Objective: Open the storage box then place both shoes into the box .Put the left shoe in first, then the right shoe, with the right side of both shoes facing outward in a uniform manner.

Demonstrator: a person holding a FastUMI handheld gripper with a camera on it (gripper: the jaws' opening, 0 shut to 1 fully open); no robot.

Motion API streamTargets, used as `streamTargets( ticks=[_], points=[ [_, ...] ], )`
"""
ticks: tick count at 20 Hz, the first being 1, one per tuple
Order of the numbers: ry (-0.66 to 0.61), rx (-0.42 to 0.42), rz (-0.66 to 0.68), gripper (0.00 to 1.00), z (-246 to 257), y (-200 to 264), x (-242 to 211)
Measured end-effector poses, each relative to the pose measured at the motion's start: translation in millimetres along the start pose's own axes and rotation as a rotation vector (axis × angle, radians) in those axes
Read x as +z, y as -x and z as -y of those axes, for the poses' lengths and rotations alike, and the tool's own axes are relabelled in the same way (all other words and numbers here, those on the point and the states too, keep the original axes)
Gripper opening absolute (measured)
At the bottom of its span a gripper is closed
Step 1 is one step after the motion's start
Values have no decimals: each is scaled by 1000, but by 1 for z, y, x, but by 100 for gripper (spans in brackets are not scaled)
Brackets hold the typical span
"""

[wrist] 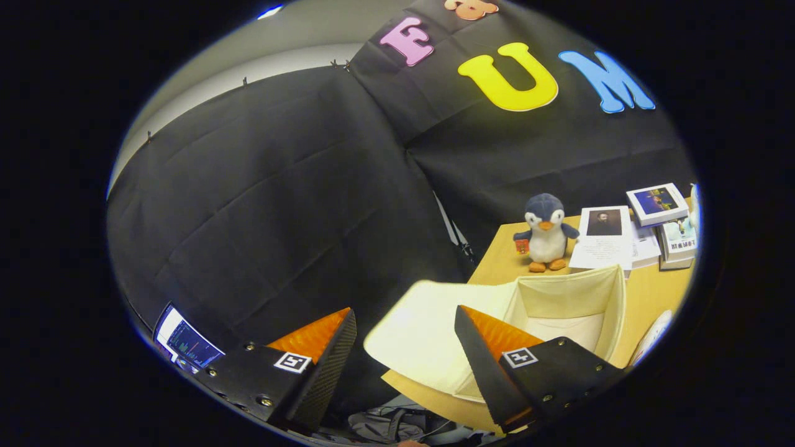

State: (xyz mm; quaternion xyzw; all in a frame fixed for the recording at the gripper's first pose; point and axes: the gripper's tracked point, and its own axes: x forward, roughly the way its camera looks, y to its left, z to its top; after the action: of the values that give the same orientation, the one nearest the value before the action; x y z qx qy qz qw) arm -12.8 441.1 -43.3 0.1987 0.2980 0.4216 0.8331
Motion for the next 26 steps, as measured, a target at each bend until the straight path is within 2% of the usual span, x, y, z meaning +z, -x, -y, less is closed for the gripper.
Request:
streamTargets(
  ticks=[6,15,26],
  points=[
    [55,-130,24,96,57,36,12],
    [30,-289,26,96,151,95,14],
    [-22,-495,-27,96,268,159,-16]
  ],
)
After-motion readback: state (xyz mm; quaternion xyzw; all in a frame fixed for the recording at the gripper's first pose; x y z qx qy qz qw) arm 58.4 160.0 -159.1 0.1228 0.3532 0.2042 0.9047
